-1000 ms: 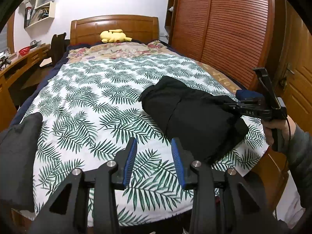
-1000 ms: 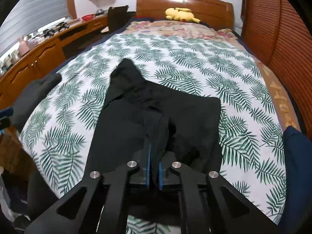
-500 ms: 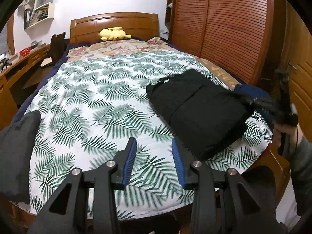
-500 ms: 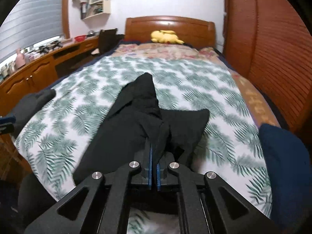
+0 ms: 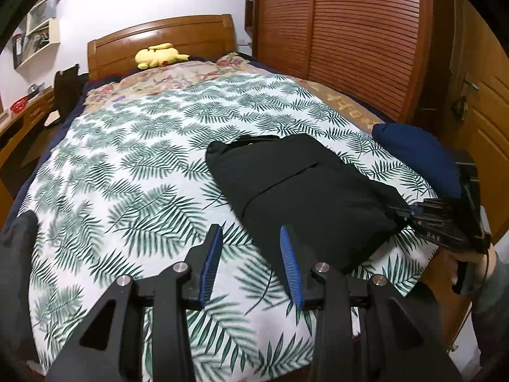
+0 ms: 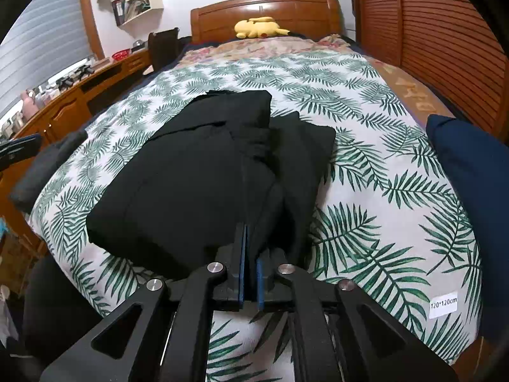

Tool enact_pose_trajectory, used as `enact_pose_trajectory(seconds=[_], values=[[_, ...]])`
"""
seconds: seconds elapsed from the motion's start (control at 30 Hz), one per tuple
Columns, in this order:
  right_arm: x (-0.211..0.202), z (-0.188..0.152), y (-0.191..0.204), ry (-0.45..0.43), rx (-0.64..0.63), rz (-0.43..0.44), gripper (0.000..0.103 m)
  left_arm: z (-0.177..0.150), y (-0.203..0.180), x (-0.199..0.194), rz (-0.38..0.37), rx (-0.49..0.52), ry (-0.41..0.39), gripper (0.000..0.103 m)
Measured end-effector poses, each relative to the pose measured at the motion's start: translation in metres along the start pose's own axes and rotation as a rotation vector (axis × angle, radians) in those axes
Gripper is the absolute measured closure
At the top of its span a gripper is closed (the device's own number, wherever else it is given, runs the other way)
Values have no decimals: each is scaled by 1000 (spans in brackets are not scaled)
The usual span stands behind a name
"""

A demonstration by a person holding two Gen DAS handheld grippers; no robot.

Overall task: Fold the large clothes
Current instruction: 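Close the right tool on the folded black coat bundle, then grasp the coat bundle with the left tool beside the right tool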

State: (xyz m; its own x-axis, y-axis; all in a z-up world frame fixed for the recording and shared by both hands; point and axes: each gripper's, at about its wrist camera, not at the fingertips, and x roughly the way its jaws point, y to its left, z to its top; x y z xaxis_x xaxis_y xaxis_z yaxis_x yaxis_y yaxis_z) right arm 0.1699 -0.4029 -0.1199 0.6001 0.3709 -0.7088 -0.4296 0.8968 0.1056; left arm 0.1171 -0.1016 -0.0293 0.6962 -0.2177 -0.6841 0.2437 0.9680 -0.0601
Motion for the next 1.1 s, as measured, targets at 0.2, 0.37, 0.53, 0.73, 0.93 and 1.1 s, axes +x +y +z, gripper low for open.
enact_pose_trajectory(seconds=[0.2,0.37,0.53,0.73,0.93,1.1], values=[[5,0,-3,3,59,-20,54,18,6,37,-29,21,16,67],[10,4,-4,-17,82,-43,45,35,19,70,-37,36,32,67],[16,7,-13,-7,106,-92,24,51,34,109,-43,47,51,67],[33,-1,-21,45,156,-42,24,69,51,162,-36,52,89,66],[47,-9,-20,52,167,-29,24,84,66,212,-40,47,122,66],[52,-12,-22,53,174,-12,24,90,75,239,-39,30,143,65]])
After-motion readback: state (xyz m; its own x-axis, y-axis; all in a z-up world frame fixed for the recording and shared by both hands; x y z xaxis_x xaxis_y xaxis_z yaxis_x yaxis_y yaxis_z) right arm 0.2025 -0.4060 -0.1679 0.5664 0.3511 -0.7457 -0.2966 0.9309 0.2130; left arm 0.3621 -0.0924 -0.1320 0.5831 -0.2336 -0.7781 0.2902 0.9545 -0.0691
